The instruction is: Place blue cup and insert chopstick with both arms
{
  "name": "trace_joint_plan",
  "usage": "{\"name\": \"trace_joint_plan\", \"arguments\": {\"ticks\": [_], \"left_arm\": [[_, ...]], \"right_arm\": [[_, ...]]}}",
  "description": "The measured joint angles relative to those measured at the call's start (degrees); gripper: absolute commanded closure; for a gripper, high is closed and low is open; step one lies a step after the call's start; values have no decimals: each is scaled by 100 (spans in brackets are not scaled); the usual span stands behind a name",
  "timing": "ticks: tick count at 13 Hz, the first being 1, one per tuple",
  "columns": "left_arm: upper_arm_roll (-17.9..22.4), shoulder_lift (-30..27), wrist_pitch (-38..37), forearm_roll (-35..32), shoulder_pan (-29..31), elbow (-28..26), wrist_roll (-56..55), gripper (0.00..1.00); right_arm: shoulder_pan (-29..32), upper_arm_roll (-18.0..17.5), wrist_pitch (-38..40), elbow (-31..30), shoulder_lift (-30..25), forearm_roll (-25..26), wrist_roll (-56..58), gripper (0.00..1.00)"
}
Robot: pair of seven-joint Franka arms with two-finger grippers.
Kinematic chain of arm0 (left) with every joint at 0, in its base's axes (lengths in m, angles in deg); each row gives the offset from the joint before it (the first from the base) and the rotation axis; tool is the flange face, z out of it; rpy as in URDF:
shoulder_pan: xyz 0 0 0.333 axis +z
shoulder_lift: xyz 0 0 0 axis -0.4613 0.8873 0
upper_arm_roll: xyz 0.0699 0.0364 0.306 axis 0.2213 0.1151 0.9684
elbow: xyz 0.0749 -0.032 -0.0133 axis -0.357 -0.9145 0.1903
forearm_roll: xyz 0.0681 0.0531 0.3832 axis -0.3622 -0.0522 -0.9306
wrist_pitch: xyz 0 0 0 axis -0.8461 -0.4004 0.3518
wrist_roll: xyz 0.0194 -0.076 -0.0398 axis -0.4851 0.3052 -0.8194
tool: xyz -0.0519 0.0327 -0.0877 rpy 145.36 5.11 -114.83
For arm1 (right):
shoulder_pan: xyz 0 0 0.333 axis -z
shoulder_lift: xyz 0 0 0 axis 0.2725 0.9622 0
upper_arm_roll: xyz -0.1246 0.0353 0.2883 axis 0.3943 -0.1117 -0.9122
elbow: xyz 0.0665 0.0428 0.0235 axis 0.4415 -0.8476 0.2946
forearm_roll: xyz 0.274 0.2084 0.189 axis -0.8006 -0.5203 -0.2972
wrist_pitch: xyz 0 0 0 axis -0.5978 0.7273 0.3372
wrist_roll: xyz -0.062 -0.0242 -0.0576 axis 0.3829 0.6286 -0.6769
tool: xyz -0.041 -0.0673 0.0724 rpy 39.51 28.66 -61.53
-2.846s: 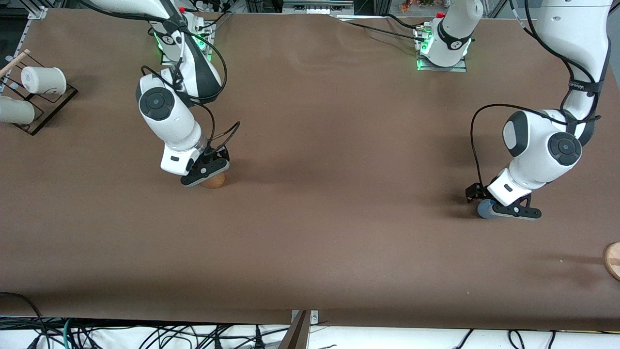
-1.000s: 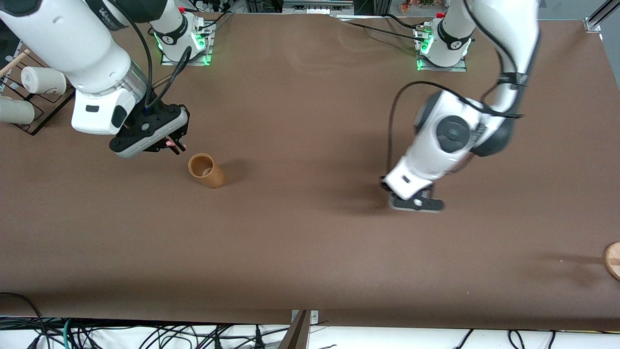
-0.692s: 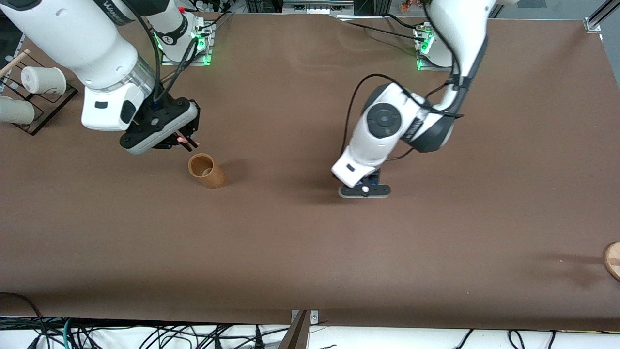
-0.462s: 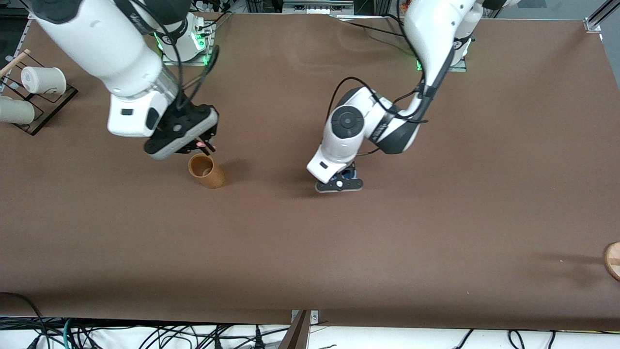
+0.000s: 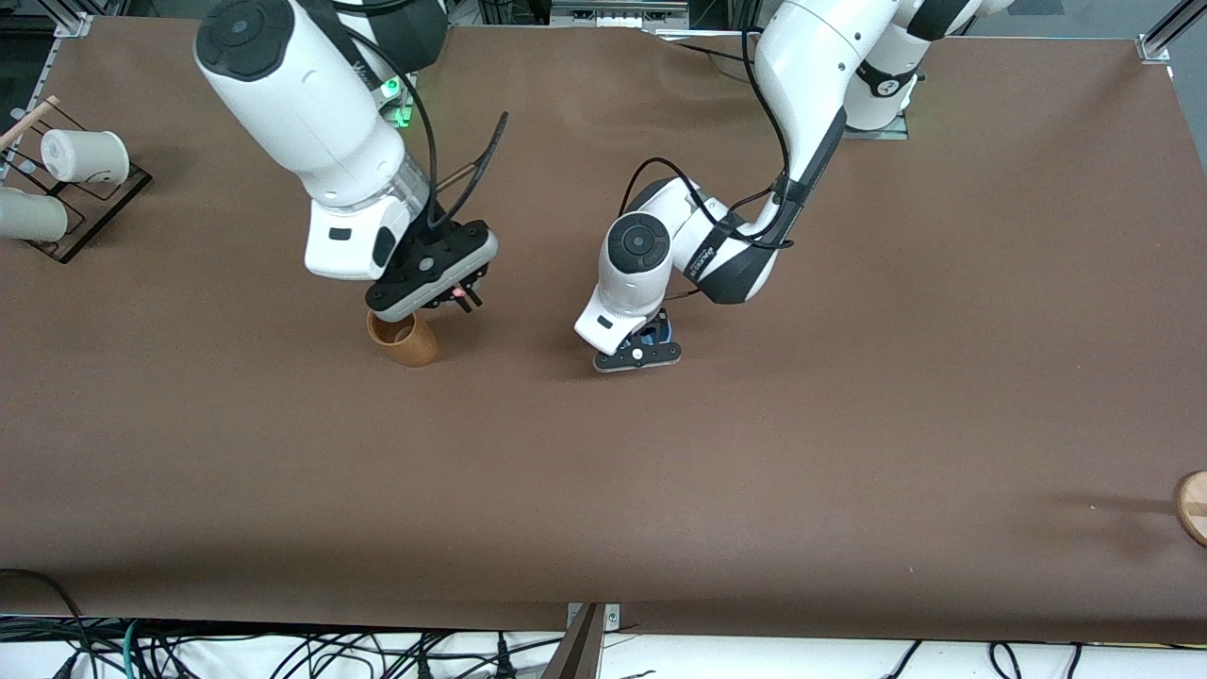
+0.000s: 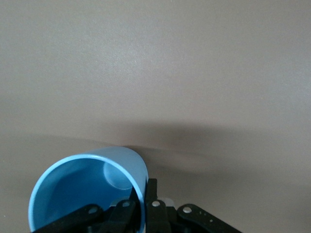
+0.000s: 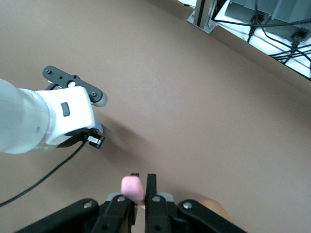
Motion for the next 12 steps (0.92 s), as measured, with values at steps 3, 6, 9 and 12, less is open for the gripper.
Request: {"name": "trace_joint_plan", "arguments": {"ticks": [3,6,9,12], "left_arm": [[27,2,0,0,10,6,-23,0],[32,2,0,1,20,65,-110,0],[31,-26,-215,2,32,318,-132,0],[27,-208,-830,3,121,548,-59,0]], "right_arm": [[-111,0,-64,1,60,0,-81,100],[-176,0,-281,1,138,0,-220,100],[-311,-2,-502,1,245,0,-327,100],[-420,-2,-746,1,349,0,-546,100]]}}
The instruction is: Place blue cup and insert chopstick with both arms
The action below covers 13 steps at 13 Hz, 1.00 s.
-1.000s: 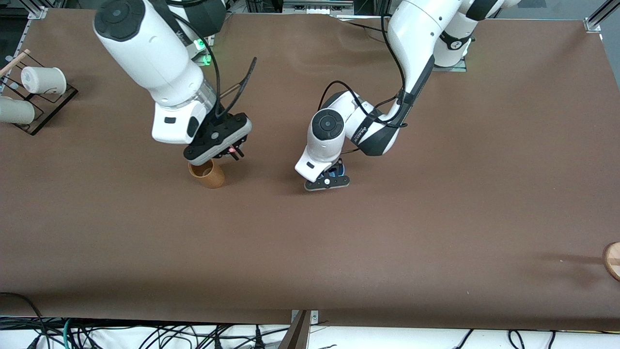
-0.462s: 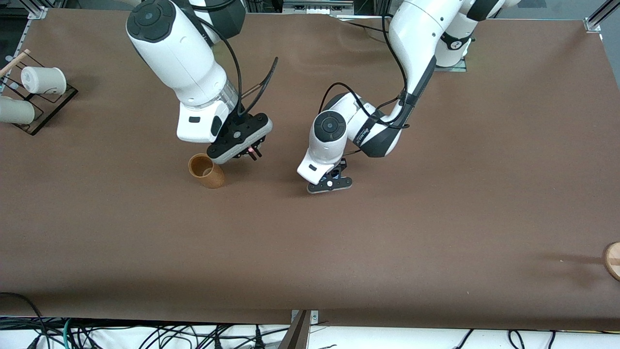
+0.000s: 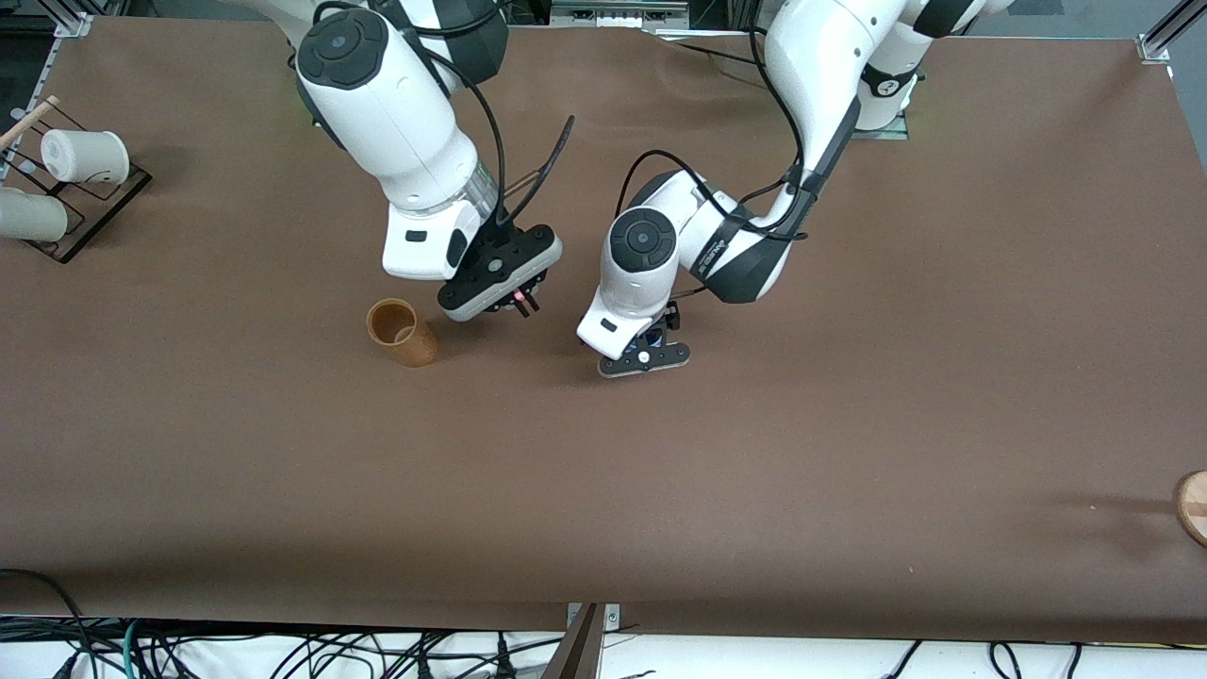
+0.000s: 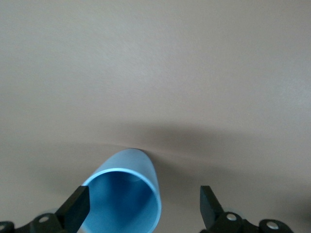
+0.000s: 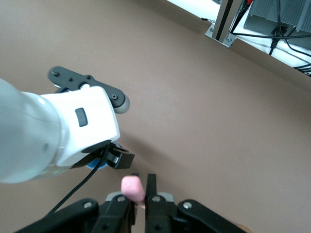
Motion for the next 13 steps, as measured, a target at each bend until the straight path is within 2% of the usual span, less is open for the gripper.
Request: {"name": "trace_joint_plan", "arguments": {"ticks": [3,7,10,13], "left_arm": [[21,-540,-705,75,374,98,962,0],[53,-1282,-1388,152,1580,111,2468,0],[61,-1770,-1829,152,2250,109,3332,0],[88,-2265,-2328,152,2937,101,4468,0]], "right_arm": [[-175,0,-308,1,118,0,-272,100],[-504,2,-768,3,329,38,-668,100],[-680,4,-1204,12,634,110,-859,100],[-808,10,-1402,323,1029,364,-1178,100]]}}
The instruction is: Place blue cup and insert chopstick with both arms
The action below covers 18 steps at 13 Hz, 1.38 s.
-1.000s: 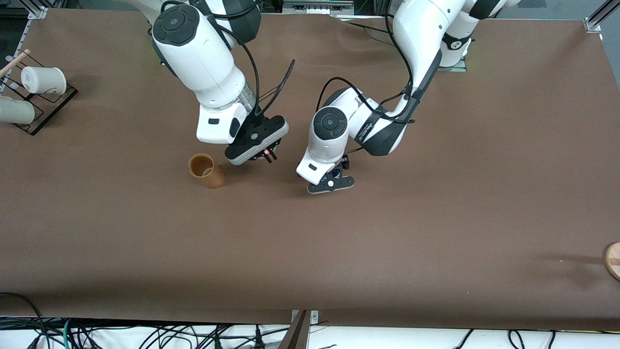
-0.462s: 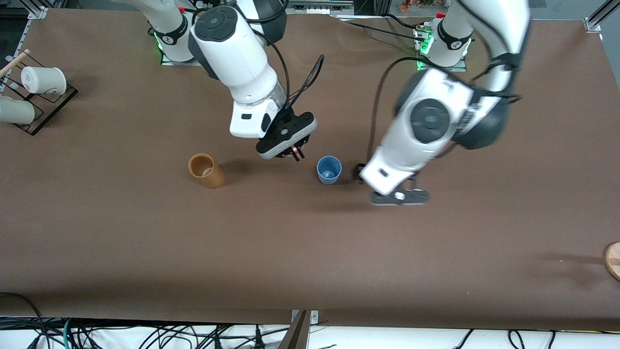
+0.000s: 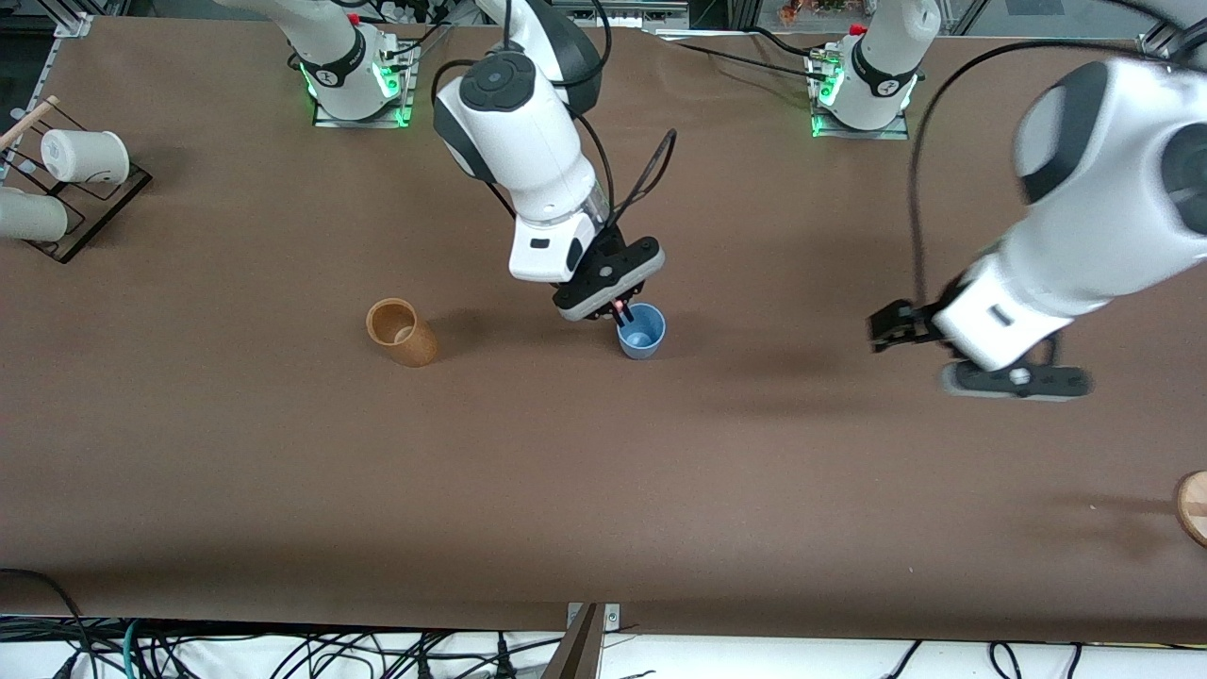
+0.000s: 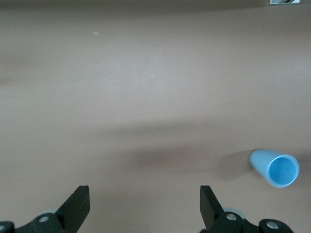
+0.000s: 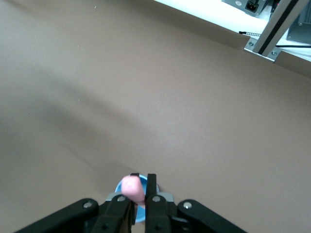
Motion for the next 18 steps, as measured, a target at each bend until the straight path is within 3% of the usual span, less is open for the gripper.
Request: {"name": "trace_joint_plan", "arguments": {"ticks": [5,9,13,14,15,16,17,18], "left_arm": [[357,-654,-409,0,596,-281,1098,0],[510,-1187,-432,30,598,-942,1180,0],[505,-1347,-432,40,542,-1198,1181,0],[509,-1344,-433,41,543,-1213,1181,0],[511,-1335,-441,41,543,-1219,1181,0],[512,-1319,-456,41,544,-1221,1181,0],[516,-1303,-467,41,546,-1221,1181,0],[519,-1289,-470,41,547,-1221,1181,0]], "right_arm": [[-83,13,-65,778,685,276,-290,100],[-175,14,-104,821,863,361,-337,100],[-254,15,-125,830,1010,602,-495,100],[-264,15,-155,830,1064,664,-555,91],[-275,15,-187,831,1116,689,-586,63],[-285,15,-206,831,1151,696,-602,26],[-292,15,-213,833,1175,697,-610,0],[-294,15,-217,834,1191,697,-614,0]]}}
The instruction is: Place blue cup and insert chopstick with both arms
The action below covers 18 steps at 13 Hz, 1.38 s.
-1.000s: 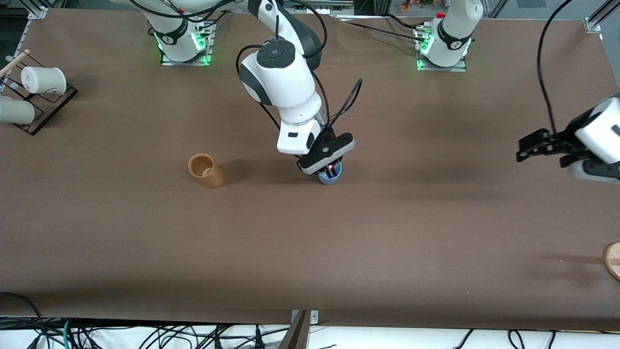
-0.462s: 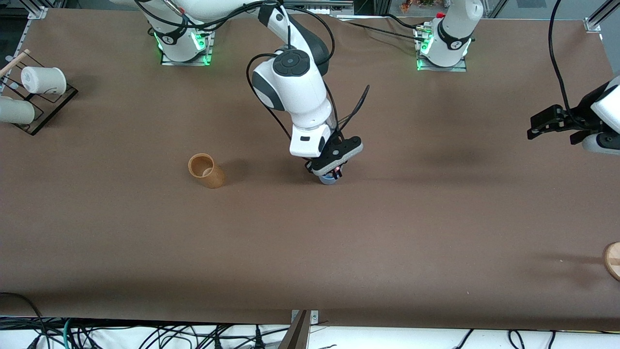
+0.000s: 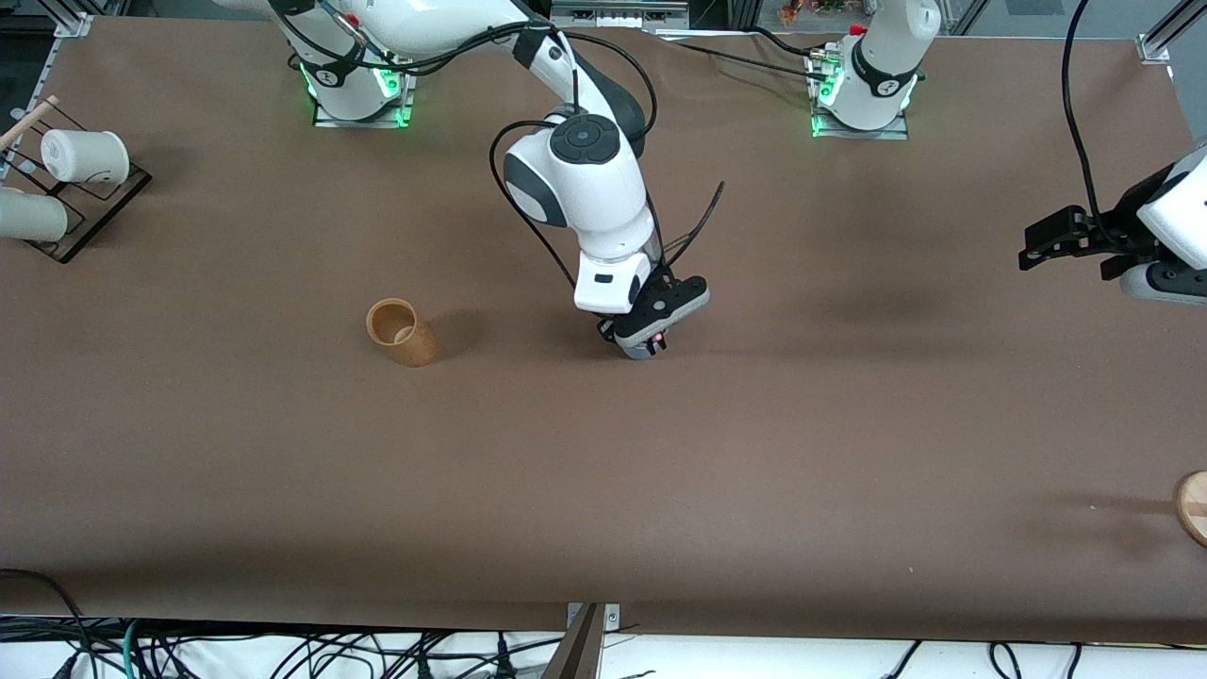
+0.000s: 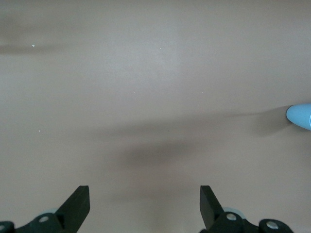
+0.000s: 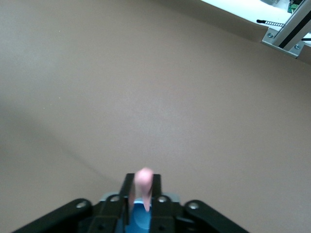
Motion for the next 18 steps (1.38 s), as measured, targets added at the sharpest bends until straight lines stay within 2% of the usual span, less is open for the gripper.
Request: {"name": "trace_joint_plan", "arguments": {"ticks": [3,5,7,9,12,15,18], "left_arm": [[1,5,-2,0,1,0,0,0],[3,5,-2,0,2,0,-2,0],[7,5,-2,0,3,1,-3,0],[8,5,-2,0,3,1,-3,0],[12,5,-2,0,3,1,-6,0],[13,5,-2,1,3,2,-19,0],[16,5,-2,1,4,3,-35,0]], "right_arm": [[0,12,19,43,2,0,-188,0],[-1,52,343,111,0,1,-288,0],[21,137,995,230,-74,0,-337,0],[187,219,1982,303,-330,-38,-409,0],[801,249,3119,324,-855,-294,-259,0],[1259,483,4049,308,-1272,-587,272,0],[1784,615,4701,-52,-1883,-1006,810,0]]}}
